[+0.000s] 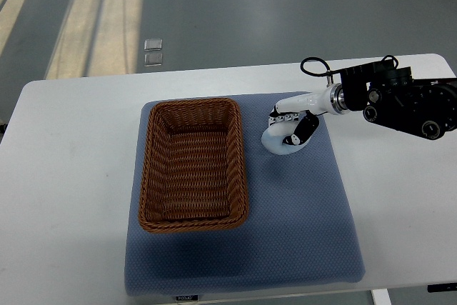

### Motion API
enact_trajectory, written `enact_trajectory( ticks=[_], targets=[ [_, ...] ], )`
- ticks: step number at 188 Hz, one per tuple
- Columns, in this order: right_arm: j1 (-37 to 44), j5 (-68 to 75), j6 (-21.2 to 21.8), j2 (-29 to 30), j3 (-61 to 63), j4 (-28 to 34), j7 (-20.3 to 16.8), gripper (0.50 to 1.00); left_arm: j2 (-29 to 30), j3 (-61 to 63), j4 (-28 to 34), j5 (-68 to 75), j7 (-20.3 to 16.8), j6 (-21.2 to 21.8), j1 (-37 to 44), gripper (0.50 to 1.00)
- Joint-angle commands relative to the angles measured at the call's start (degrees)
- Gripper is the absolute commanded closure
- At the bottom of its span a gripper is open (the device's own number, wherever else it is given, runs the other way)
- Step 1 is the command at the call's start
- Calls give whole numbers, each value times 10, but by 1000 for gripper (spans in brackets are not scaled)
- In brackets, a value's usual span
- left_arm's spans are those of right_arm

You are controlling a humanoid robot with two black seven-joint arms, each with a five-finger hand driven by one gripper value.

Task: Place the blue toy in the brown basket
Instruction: 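Lift the toy with the right hand and carry it over the basket, then open the right hand to drop the toy into the wicker basket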

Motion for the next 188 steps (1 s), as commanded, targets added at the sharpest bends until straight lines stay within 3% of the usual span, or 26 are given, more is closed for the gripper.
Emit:
enact_trajectory(
  ticks=[1,80,136,188],
  targets=[
    [10,1,2,-3,14,-1,0,1000,0,0,0,0,0,0,1,500],
    [86,6,3,12,47,-2,0,1000,0,0,0,0,0,0,0,500],
    [79,5,-6,85,97,-2,0,1000,0,0,0,0,0,0,0,500],
    [17,5,-20,140,111,-2,1,1000,0,0,0,0,0,-1,1,500]
  ],
)
